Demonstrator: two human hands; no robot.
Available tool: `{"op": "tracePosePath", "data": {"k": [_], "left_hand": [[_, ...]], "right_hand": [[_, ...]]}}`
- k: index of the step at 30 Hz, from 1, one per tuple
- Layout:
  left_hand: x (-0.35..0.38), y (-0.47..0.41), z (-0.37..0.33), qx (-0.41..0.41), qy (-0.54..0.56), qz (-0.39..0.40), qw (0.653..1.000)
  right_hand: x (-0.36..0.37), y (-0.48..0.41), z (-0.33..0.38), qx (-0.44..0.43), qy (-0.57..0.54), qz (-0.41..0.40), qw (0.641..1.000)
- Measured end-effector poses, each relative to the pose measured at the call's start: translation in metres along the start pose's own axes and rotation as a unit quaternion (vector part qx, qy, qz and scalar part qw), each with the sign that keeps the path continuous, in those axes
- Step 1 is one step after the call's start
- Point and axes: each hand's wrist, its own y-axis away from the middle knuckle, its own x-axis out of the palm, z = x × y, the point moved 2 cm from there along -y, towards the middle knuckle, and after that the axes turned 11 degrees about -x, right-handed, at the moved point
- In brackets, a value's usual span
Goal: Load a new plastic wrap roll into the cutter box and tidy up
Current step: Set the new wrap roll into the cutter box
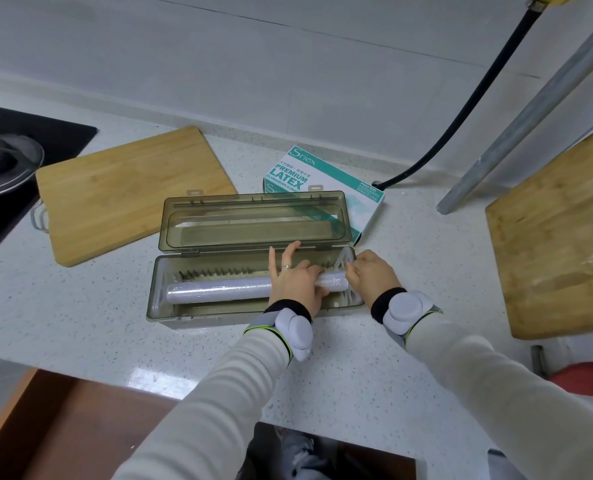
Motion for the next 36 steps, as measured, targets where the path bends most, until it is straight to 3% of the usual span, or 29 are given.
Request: {"op": "tracePosePath", "data": {"k": [12, 17, 21, 25, 36], "left_hand": [[-0.002, 0.005, 0.000, 0.005, 0.003, -0.007, 1.000], [-0.004, -0.001, 0.000, 0.005, 0.000, 0.011, 1.000], [-0.007, -0.003, 0.009, 0.052, -0.018, 0.007, 0.998], [-0.013, -0.006, 0.021, 0.102, -0.029, -0.022, 0.994], [-0.015, -0.009, 0.017, 0.050, 0.017, -0.014, 0.999]], "right_hand": [[0.004, 0.008, -0.001, -0.012, 0.004, -0.033, 0.999], [0.000, -0.002, 0.003, 0.006, 0.001, 0.005, 1.000], [0.001, -0.001, 0.003, 0.033, -0.004, -0.008, 0.999], [-0.007, -0.010, 0.000, 0.016, 0.081, -0.047, 0.995], [-0.004, -0.035, 0.009, 0.059, 0.017, -0.028, 0.998]]}}
